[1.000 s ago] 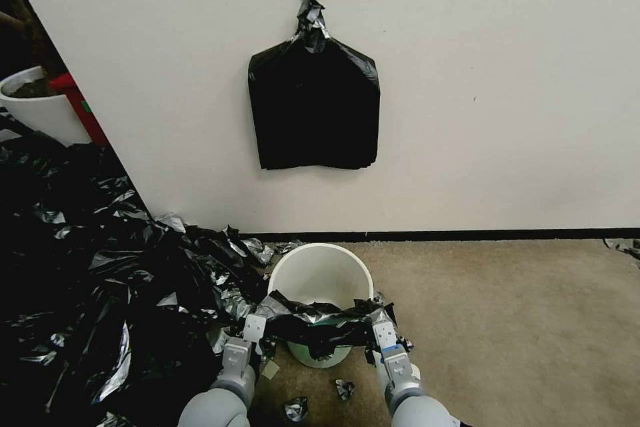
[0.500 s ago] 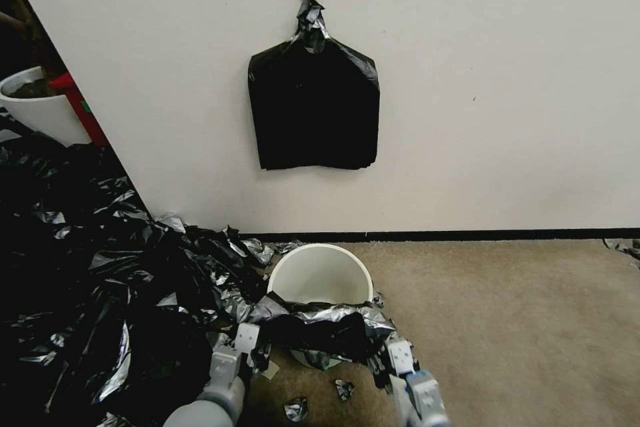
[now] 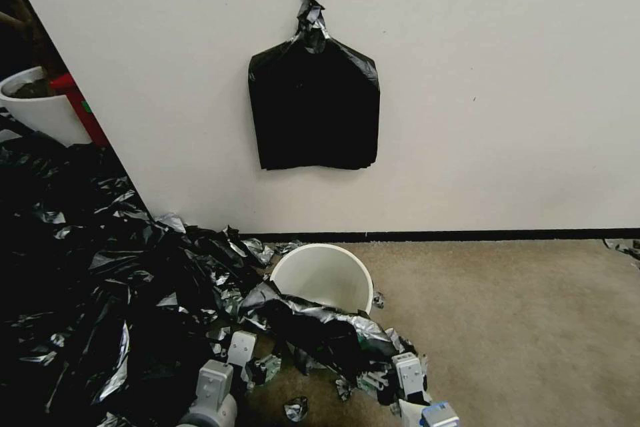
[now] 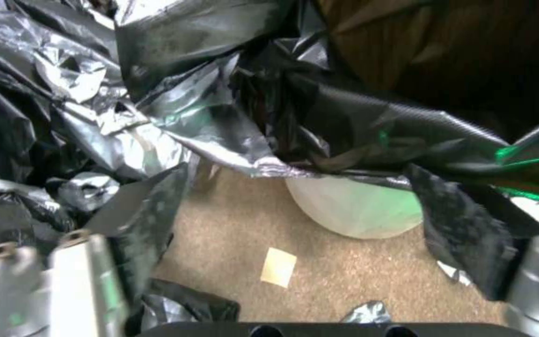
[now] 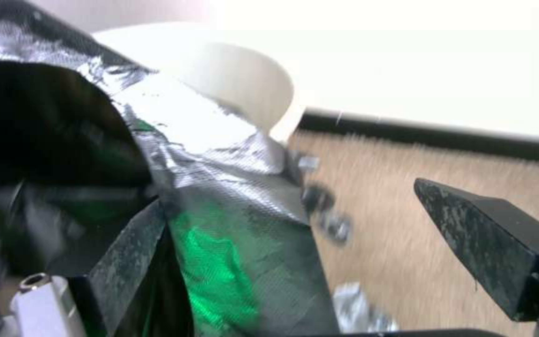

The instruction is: Place a trash bag onto the trash bin.

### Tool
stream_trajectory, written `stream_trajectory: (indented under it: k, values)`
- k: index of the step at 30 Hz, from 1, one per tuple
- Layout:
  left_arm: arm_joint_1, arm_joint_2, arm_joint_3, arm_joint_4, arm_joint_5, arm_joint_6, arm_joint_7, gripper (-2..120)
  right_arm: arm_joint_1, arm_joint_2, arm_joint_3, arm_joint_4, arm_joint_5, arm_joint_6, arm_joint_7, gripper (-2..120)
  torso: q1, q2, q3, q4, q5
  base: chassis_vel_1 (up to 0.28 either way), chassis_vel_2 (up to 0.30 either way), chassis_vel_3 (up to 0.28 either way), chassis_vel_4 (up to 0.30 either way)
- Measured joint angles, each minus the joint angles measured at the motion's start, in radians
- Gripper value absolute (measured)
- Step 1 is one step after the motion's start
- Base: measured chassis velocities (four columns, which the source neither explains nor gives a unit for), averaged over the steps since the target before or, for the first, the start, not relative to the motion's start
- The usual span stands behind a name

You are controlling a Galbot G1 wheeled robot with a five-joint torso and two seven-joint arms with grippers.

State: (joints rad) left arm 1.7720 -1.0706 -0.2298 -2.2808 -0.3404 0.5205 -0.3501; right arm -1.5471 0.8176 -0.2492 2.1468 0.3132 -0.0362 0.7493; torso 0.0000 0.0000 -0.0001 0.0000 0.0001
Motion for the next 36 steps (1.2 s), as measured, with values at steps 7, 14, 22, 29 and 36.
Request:
stream_trajectory:
  k: [7,14,22,29,36]
  values:
    - [0.006,-0.006,0.006,-0.054,0.006,-0.004,0.002,100,-0.014,-0.013,0.055,0.010,-0.040,0.215,-0.117,100,0.000,0.000,0.000,-0.0001,-0.0001,0.000,0.000,0.000,0.000]
    - [0.046,-0.001,-0.012,-0.138,0.008,-0.002,0.002,100,0.092,-0.083,0.056,0.045,0.034,0.301,-0.402,100,0.000,0.000,0.000,0.0000,-0.0002,0.000,0.000,0.000,0.000]
    - [0.080,-0.066,-0.074,-0.198,0.139,-0.113,0.003,100,0.464,0.035,0.077,-0.071,0.398,-0.130,-0.372,100,0.000,0.000,0.000,0.0002,-0.0001,0.000,0.000,0.000,0.000]
    - [0.033,-0.179,-0.214,-0.221,0.211,-0.214,0.029,100,0.681,0.147,0.053,-0.343,0.442,-0.402,-0.516,100,0.000,0.000,0.000,0.0001,-0.0001,0.000,0.000,0.000,0.000]
    - [-0.009,-0.228,-0.286,-0.223,0.138,-0.213,0.028,100,0.803,0.223,0.055,-0.586,0.245,-0.448,-0.868,99,0.000,0.000,0.000,-0.0001,0.0000,0.000,0.000,0.000,0.000]
